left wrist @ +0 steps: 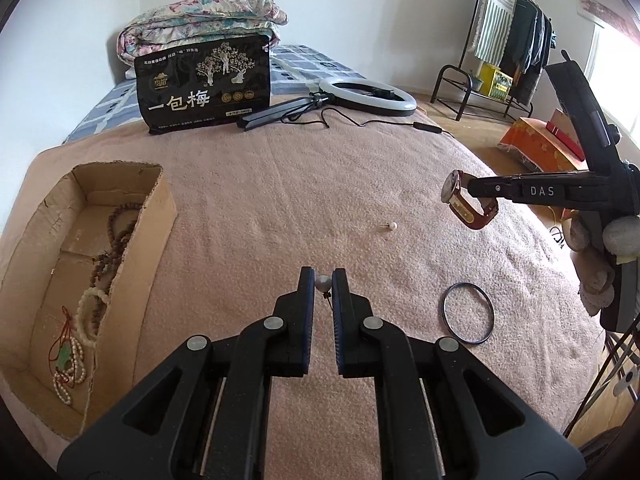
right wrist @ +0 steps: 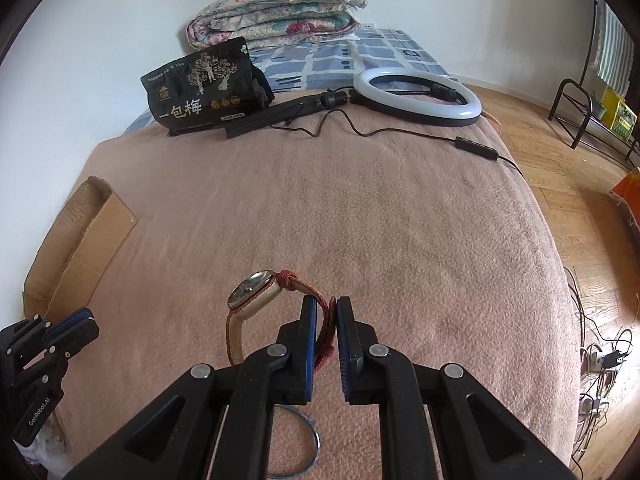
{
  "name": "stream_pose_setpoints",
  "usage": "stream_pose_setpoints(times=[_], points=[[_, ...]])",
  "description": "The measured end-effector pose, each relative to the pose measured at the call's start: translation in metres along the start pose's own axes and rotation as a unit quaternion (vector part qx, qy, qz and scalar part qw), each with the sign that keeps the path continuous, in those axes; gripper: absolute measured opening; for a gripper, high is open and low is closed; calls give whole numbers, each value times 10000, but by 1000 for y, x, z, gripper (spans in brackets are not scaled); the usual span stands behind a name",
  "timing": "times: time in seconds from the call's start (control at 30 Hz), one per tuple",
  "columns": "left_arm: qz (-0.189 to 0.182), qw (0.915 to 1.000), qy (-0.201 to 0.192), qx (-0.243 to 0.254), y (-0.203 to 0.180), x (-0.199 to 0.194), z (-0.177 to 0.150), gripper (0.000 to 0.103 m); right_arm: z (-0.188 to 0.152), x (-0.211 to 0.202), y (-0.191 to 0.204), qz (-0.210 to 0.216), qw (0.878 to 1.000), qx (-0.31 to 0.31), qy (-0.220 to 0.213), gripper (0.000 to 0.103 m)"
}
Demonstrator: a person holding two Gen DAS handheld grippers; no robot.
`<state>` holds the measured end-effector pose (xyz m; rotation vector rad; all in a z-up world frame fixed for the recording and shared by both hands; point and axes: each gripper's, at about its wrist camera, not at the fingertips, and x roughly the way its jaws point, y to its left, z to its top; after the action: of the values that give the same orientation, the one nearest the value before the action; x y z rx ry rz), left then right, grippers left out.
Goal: Organize jewelry
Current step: 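Carry the held watch and pearl stud over the cardboard box with both tools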
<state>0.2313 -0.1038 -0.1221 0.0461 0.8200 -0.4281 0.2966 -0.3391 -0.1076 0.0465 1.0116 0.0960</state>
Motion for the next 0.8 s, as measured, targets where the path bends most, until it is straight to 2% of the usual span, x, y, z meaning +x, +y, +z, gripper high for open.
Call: stream_pose_setpoints(times=[0.37,0.8], points=[[209,9991,-306,-210,25,-49,-3,7,-3,-39,43,171,9991,-296,-254,7],[639,9948,-572,-546,83,-100,-13,7,1,-60,113,474,9950,-745,-472,7]])
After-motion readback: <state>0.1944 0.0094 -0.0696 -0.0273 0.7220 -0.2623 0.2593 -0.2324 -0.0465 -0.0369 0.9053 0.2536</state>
